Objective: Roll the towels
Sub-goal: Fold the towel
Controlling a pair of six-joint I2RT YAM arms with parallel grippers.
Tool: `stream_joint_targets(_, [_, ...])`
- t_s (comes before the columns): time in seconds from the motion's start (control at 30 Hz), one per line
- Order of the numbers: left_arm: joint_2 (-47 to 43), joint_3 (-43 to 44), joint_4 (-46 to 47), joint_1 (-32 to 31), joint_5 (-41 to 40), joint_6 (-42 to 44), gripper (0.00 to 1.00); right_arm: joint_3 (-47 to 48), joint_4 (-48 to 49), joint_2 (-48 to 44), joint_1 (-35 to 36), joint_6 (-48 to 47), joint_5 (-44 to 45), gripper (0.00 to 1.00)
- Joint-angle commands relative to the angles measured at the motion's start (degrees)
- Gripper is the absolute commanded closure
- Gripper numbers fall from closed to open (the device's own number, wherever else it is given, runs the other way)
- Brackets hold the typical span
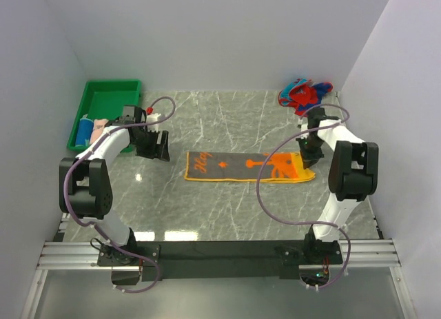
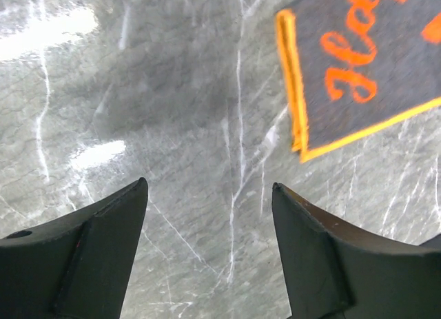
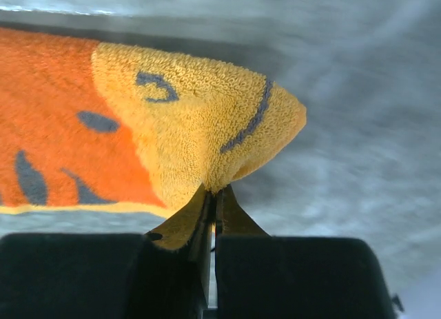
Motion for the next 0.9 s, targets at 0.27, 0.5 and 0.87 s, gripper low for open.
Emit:
stream_joint_targets(0.27, [-1.7,3.0,-2.3,0.1,5.9,0.6,0.01,8.9,-9.0,-4.7,6.2,-1.2,-8.2,1.0])
stream_joint_targets(0.5, [-1.5,4.5,-3.2,0.1,6.0,-0.3,0.01,11.5,-11.2,-0.4,11.8,1.2,-17.8,1.0])
stream_joint_targets(0.87, [-2.6,2.2,-2.5,0.1,5.6,-1.0,0.0,15.5,-10.2,6.9,16.9,3.9,-23.1,1.0])
